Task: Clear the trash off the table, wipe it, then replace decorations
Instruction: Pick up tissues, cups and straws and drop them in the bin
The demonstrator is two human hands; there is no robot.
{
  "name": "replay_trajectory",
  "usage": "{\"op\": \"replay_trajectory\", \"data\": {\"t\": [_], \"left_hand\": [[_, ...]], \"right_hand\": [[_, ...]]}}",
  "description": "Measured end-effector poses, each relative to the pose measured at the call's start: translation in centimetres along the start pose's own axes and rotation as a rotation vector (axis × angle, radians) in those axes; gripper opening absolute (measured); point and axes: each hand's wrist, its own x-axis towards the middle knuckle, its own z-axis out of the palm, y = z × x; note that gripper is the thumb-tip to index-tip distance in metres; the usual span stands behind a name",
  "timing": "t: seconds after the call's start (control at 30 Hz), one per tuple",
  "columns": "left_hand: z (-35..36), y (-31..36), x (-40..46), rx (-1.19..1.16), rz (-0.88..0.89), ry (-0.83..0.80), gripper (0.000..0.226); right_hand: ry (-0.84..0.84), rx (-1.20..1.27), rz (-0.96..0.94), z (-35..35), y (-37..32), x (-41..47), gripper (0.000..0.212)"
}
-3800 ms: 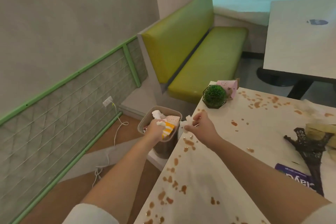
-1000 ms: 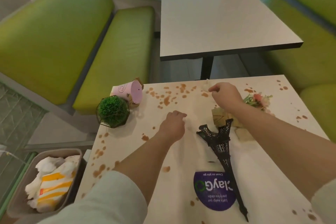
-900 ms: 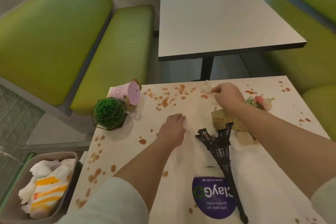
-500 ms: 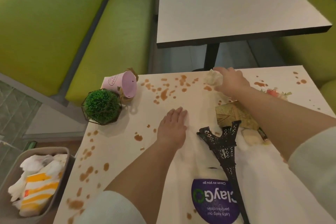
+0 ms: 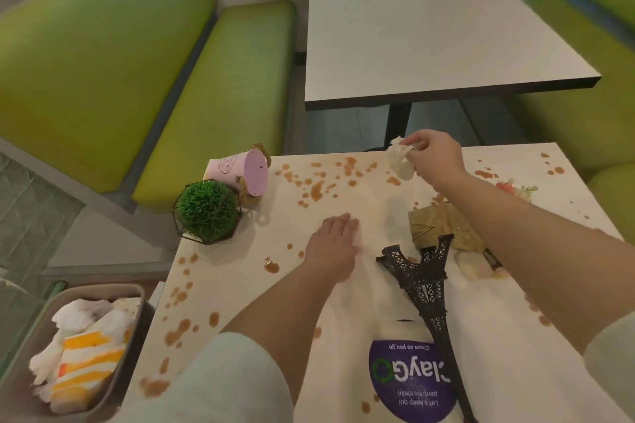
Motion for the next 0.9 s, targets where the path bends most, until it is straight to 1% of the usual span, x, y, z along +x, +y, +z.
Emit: {"op": "replay_trajectory", "data": {"t": [0.1,0.13,0.2,0.23,0.27,0.33,0.37,0.43,0.5,0.63,0.77,0.83,0.9], "left_hand": [[-1.6,-0.6,0.2,-0.094,0.028,-0.076,0.059],[-2.3,-0.8,0.0,-0.156,0.024,-0.080,0.055],[-3.3,-1.0,-0.8,-0.350,-0.021,-0.025,0.046],[-3.7,-1.3,-1.6,-0.506,-0.068,0.024,0.042],[-4.2,-1.4,-2.3,-0.710,-0.124,0.079,0.040],[-5.6,-1.8,-4.9,-1.177,-0.243,0.163,0.041],[-6.4,-1.8,-6.1,-1.376,-0.287,0.167,0.046],[-7.8,-2.9,-9.0,-1.611,-0.340,0.141,0.055],[-8.2,-4.4,-11.5,-1.688,-0.347,0.107,0.057],[-7.7,-9.3,-16.3,-1.751,-0.358,0.132,0.042],[-6.6,-14.4,-19.9,-1.779,-0.357,0.151,0.034],[-5.8,-17.6,-21.6,-1.788,-0.400,0.189,0.025],[-5.0,-20.6,-23.0,-1.777,-0.443,0.238,0.023]], "right_hand": [[-0.041,0.097,-0.015,-0.3,-2.7,-2.7,0.024],[-0.057,0.123,-0.017,-0.2,-3.6,-3.8,0.023],[-0.086,0.172,-0.008,0.1,-5.0,-5.5,0.023],[-0.102,0.186,-0.005,0.4,-5.8,-6.6,0.024],[-0.116,0.197,0.003,0.8,-6.3,-7.5,0.025],[-0.152,0.237,0.023,2.1,-7.9,-9.9,0.025],[-0.168,0.267,0.041,2.7,-8.6,-11.0,0.024],[-0.207,0.339,0.078,4.5,-10.1,-13.6,0.023],[-0.234,0.415,0.119,6.3,-11.3,-16.0,0.021],[-0.241,0.426,0.098,10.9,-14.3,-20.9,0.021],[-0.236,0.427,0.076,15.1,-17.0,-24.4,0.021],[-0.305,0.433,0.074,17.4,-18.3,-26.0,0.020],[-0.386,0.462,0.104,19.4,-19.3,-27.4,0.015]]}}
